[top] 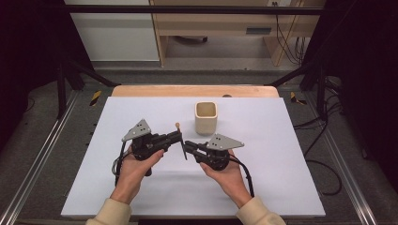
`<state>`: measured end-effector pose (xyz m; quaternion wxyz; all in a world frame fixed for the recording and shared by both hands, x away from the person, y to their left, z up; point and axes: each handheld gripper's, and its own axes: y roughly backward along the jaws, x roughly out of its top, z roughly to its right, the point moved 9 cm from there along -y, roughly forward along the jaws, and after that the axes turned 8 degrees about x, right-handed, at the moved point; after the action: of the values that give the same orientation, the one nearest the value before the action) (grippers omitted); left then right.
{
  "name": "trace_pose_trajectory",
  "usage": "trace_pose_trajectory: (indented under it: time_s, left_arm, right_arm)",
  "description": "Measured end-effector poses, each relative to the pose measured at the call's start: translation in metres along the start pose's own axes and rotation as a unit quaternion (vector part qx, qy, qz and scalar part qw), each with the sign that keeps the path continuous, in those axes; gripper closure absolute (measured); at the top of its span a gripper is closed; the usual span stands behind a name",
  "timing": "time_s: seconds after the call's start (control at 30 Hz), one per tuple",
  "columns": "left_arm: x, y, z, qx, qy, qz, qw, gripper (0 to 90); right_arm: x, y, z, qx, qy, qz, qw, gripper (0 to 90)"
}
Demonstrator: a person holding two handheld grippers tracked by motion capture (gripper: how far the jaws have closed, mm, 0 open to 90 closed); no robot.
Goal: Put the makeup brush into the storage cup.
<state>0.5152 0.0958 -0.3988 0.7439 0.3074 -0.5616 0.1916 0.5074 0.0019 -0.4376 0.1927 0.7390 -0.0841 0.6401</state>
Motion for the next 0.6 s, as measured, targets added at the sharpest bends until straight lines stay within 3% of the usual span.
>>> trace_pose_trajectory:
  time_s: [0.17,0.43,0.53,0.6]
  left_arm:
    - [0.0,0.002,-0.002,0.007,-0.014,-0.003,0.9999,83.1]
    - [0.0,0.0,0.002,0.006,-0.046,-0.008,0.9989,83.2]
    - [-0.002,-0.002,0.005,0.006,-0.056,-0.01,0.9984,83.2]
    - [-0.003,-0.004,0.007,0.006,-0.066,-0.012,0.9977,83.2]
  right_arm:
    - [0.002,0.004,0.002,-0.005,-0.003,0.001,1.0,66.2]
    - [-0.003,-0.003,0.0,-0.003,0.0,-0.034,0.9994,31.4]
    - [-0.004,-0.005,0.0,-0.005,0.005,-0.041,0.9991,28.4]
    - [-0.005,-0.006,0.001,-0.01,0.011,-0.05,0.9987,33.9]
